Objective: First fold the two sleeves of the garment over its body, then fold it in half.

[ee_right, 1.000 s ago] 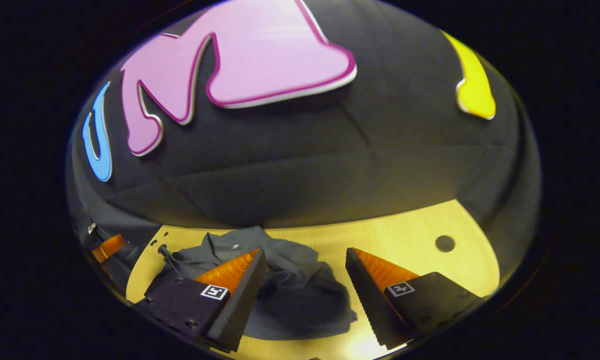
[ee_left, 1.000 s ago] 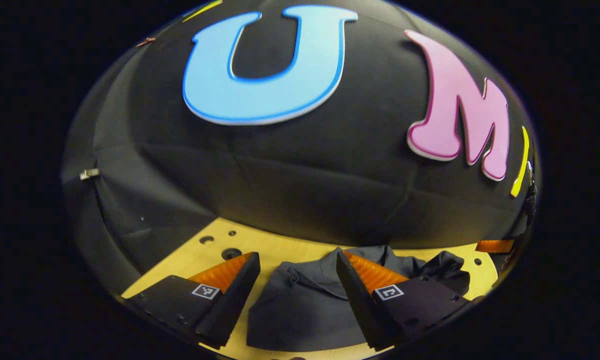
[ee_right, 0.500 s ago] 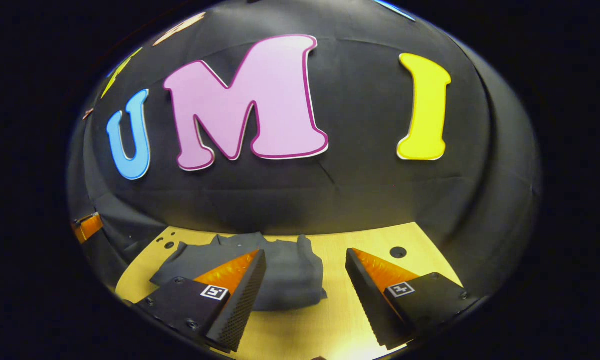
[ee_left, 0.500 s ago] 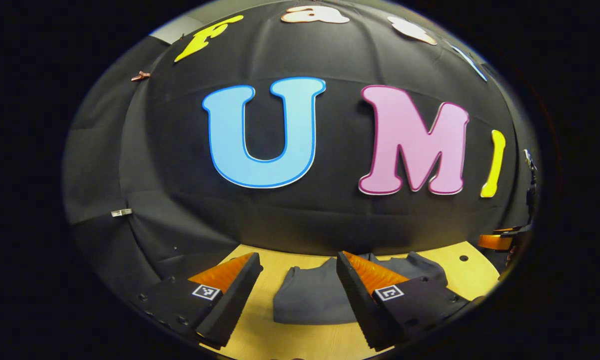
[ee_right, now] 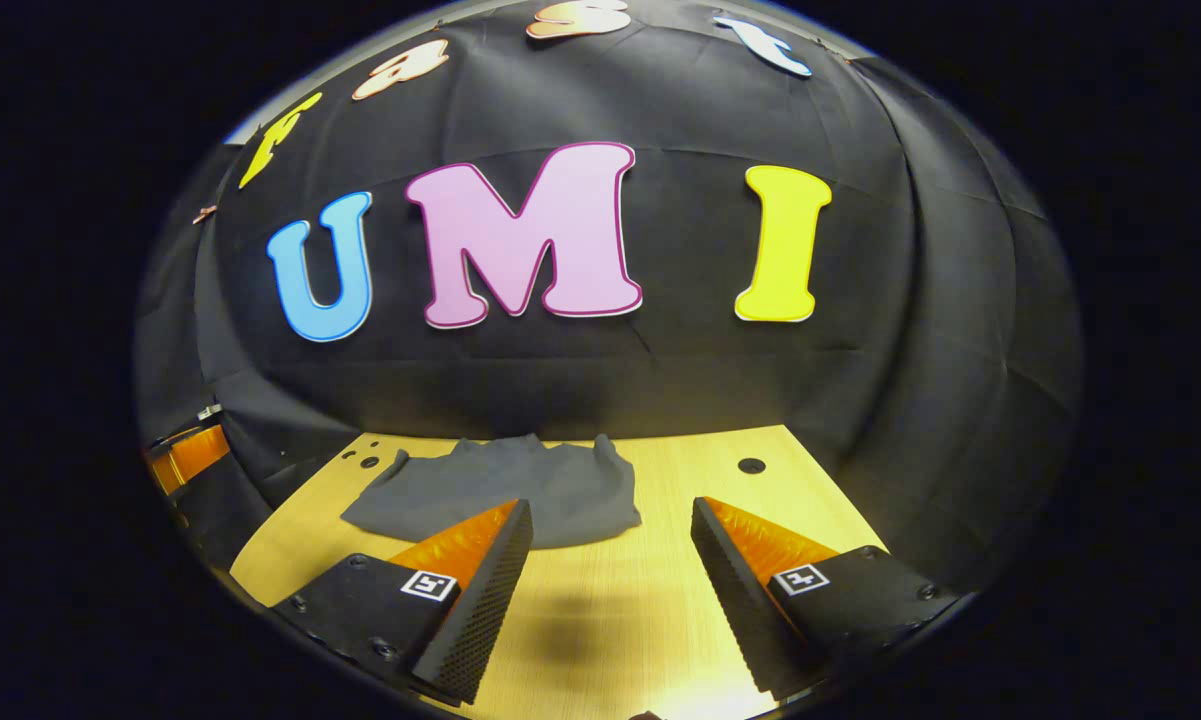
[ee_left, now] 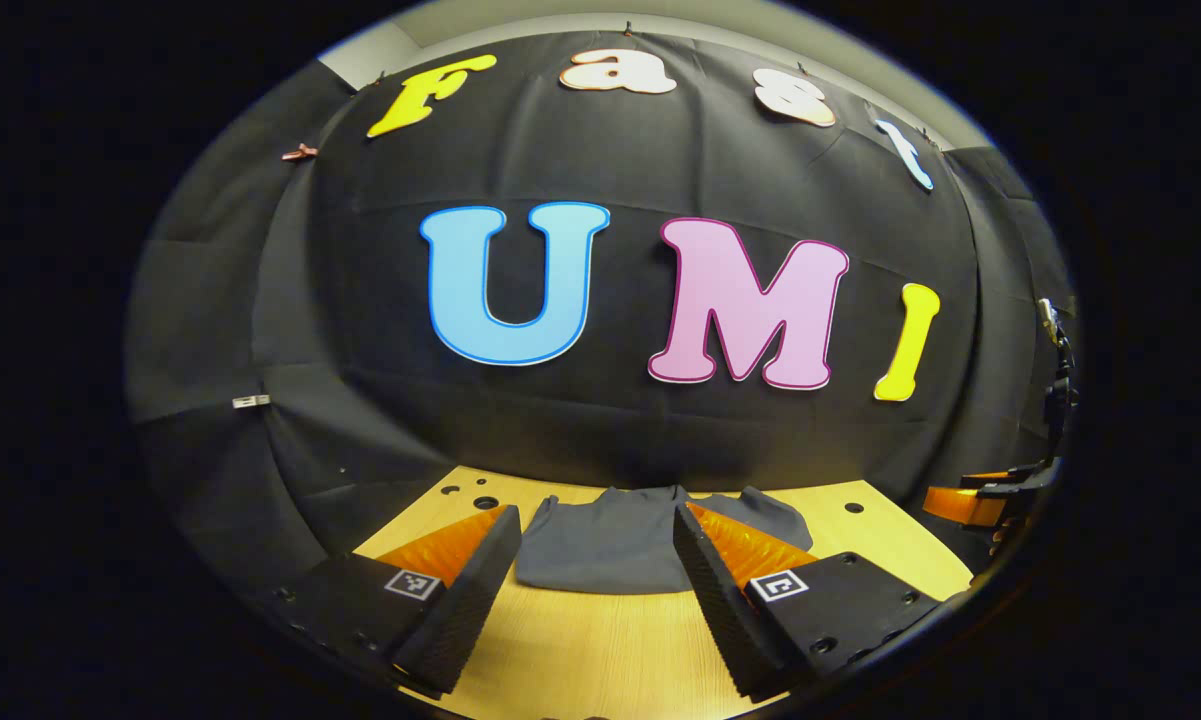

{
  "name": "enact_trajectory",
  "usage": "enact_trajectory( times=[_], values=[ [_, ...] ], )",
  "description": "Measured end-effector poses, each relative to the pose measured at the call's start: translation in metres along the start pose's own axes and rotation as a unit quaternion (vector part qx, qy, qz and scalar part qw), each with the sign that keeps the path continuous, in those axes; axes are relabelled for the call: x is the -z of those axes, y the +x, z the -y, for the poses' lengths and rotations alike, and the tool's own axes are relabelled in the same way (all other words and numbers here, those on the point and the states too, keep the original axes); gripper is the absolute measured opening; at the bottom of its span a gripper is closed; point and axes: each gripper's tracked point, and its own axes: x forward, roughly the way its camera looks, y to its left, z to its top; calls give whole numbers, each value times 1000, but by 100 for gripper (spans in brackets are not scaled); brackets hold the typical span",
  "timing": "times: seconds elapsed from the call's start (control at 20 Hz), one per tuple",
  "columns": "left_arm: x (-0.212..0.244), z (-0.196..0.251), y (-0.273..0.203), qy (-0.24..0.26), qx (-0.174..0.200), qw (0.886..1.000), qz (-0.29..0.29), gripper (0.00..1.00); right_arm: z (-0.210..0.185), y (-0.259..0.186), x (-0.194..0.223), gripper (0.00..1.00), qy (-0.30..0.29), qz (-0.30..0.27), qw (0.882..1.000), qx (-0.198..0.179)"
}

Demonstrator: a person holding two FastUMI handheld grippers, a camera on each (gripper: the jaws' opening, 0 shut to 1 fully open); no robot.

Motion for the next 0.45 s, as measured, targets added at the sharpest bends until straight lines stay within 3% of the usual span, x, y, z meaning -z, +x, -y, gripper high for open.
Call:
enact_trajectory(
  times=[0.35, 0.4, 0.45],
  values=[
    [36, -1, -71, -24, -2, 1000, -4, 96, -11, -82, 48, 99, -4, -6, 1000, 15],
    [42, 0, -81, -29, -4, 1000, -7, 93, -12, -90, 58, 99, -7, -14, 1000, 16],
    [49, 1, -89, -32, -8, 999, -11, 96, -13, -97, 67, 99, -13, -18, 1000, 19]
  ],
)
